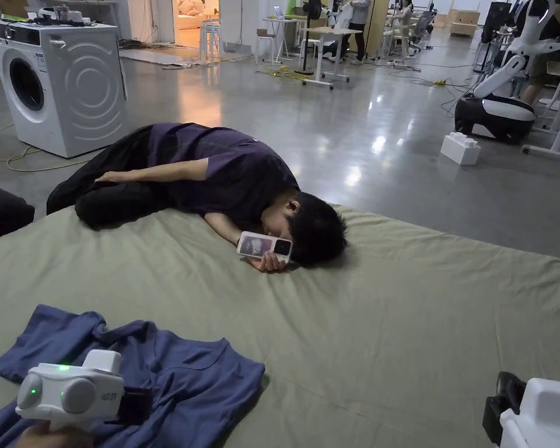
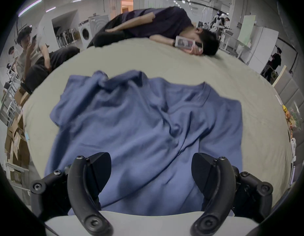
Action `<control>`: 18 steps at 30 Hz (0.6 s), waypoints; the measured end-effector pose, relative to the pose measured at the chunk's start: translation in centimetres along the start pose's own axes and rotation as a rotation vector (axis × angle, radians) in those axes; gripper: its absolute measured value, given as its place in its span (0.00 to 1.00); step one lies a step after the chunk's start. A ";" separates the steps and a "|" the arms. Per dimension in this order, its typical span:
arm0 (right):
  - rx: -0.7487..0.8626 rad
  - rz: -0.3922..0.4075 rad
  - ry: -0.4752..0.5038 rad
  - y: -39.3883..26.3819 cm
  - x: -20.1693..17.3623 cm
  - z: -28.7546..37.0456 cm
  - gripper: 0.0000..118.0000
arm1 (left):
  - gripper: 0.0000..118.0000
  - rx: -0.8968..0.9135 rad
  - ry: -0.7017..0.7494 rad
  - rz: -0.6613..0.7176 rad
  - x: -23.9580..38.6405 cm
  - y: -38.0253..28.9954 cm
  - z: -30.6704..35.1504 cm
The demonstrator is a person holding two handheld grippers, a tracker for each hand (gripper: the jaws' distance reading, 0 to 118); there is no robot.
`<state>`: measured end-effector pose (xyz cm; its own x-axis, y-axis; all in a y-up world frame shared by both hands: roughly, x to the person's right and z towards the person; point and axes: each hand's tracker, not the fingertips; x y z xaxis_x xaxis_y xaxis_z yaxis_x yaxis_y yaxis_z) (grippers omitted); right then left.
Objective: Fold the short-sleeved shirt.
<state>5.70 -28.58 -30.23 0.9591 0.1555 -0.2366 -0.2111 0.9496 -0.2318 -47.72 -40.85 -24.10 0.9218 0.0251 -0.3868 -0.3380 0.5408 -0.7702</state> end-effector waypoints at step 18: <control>-0.040 0.124 -0.011 -3.2 -0.8 -1.1 0.01 | 0.12 0.017 0.081 -0.223 4.0 -1.8 -2.7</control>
<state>5.38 -32.01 -30.38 0.9271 0.2744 -0.2552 -0.3354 0.9113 -0.2387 -43.88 -43.98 -25.59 0.9548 -0.1636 -0.2483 -0.1241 0.5396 -0.8327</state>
